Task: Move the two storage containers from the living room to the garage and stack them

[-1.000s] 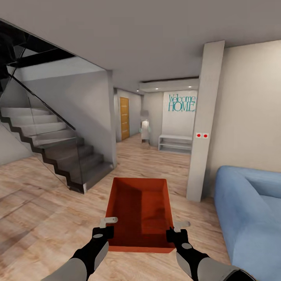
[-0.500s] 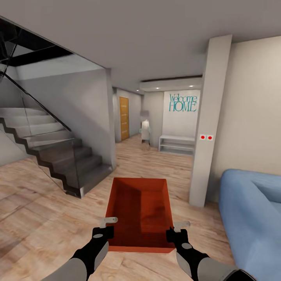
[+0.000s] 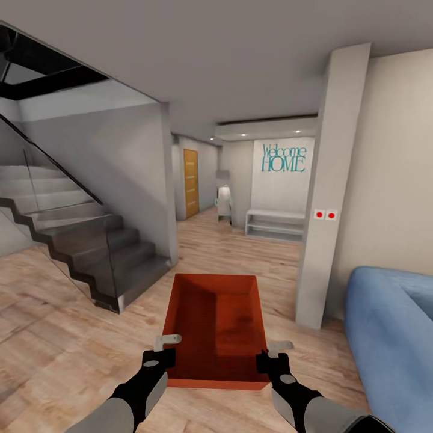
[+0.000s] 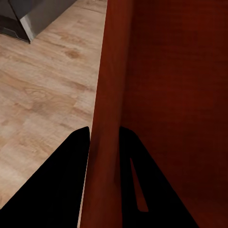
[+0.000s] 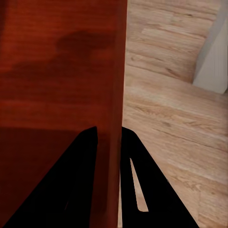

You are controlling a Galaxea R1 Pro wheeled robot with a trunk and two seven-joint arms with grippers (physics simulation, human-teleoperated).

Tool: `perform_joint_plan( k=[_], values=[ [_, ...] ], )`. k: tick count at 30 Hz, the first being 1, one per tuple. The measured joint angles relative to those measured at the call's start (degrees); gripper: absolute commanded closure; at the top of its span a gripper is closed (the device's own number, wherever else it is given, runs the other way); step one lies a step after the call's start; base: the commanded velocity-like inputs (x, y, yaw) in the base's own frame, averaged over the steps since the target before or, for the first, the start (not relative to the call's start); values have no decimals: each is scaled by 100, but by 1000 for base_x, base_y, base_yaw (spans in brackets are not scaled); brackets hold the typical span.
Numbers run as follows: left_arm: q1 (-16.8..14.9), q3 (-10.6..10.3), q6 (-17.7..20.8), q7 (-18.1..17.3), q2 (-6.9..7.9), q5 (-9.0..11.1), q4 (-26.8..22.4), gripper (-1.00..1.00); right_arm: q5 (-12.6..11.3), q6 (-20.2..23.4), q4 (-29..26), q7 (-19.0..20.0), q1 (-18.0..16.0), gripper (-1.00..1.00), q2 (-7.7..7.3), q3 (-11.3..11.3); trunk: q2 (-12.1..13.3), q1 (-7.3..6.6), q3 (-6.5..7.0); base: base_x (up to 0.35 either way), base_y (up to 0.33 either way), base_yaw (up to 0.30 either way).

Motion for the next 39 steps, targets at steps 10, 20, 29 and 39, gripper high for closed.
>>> perform_joint_plan(
  k=[10, 20, 29, 39],
  values=[
    [0, 0, 0, 0, 0, -1, -1, 100, -5, -2, 1, 2, 0, 100, 0, 2, 0, 0, 0, 322, 0, 0],
    [0, -9, 0, -3, 6, 5, -6, 100, -30, -10, 4, 0, -1, 100, 6, 17, 0, 0, 0, 322, 0, 0],
    [0, -12, 0, -3, 7, 7, -8, 100, -37, -13, 5, -1, -1, 100, 8, 21, 0, 0, 0, 322, 0, 0],
    [0, -9, 0, -7, 8, 1, -9, 100, -37, -14, 6, -1, 0, 100, 8, 20, 0, 0, -38, 322, 0, 0]
  ],
)
